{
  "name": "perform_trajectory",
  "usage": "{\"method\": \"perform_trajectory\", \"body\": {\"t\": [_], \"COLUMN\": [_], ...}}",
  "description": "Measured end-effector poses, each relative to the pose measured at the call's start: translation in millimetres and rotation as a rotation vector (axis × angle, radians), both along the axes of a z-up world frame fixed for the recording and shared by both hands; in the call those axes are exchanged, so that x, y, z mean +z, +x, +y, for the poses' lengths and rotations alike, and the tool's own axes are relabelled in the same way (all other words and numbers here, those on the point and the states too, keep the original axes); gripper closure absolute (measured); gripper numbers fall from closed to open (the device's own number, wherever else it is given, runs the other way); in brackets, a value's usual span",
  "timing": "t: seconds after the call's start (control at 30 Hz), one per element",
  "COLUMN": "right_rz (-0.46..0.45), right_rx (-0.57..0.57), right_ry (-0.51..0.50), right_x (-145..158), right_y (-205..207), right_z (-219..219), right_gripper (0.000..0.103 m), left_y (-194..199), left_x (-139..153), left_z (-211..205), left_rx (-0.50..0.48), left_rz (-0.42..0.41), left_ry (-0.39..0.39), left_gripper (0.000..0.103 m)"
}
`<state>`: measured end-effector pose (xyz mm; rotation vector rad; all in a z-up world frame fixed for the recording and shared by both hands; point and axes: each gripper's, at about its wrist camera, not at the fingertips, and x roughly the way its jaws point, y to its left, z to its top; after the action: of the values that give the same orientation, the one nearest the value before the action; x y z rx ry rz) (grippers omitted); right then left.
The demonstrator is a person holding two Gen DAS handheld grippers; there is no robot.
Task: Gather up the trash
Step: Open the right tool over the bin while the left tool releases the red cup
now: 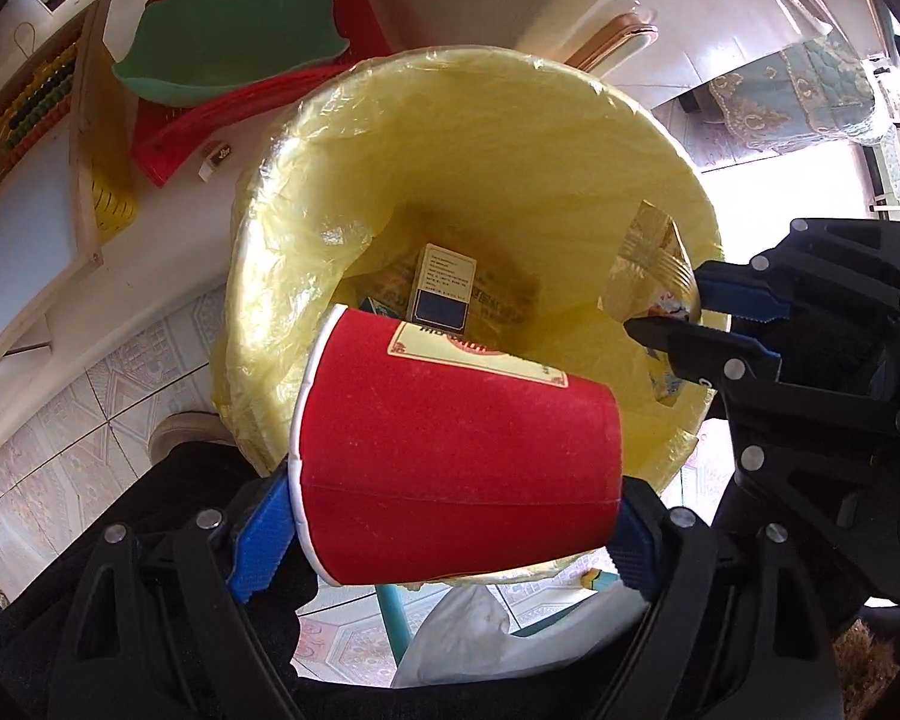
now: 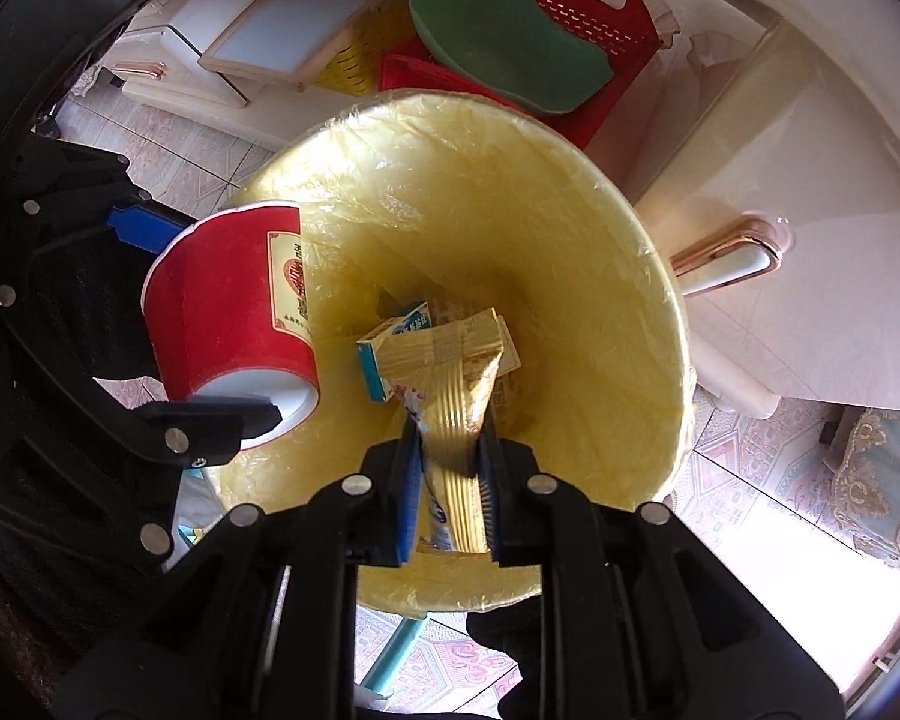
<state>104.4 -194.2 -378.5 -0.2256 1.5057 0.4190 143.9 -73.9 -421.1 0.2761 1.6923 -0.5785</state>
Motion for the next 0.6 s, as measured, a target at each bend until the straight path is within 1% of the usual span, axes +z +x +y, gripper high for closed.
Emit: {"method": "perform_trajectory", "body": {"t": [0.3,0.37,0.47,0.5,0.53,0.6], "right_rz": [0.029,0.026,0.009,0.006,0.009,0.018], "right_rx": [-0.004,0.000,0.000,-0.005,-0.014,-0.030], "right_ry": [0.012,0.012,0.000,-0.003,-0.001,0.014], "right_x": [-10,-11,-10,-11,-11,-11], "right_y": [4,4,3,4,4,6], "right_z": [2,2,1,-1,-2,-5], "right_gripper": [0.085,0.080,0.066,0.058,0.053,0.053], "left_y": [6,7,9,10,11,13], "left_x": [-12,-14,-18,-18,-19,-20], "left_z": [-3,-3,0,2,3,5], "left_rx": [0.020,0.026,0.037,0.044,0.052,0.066], "left_rz": [0.054,0.069,0.091,0.098,0.108,0.120], "left_ry": [-0.018,-0.016,-0.016,-0.019,-0.023,-0.030], "left_gripper": [0.019,0.019,0.018,0.018,0.018,0.015]}}
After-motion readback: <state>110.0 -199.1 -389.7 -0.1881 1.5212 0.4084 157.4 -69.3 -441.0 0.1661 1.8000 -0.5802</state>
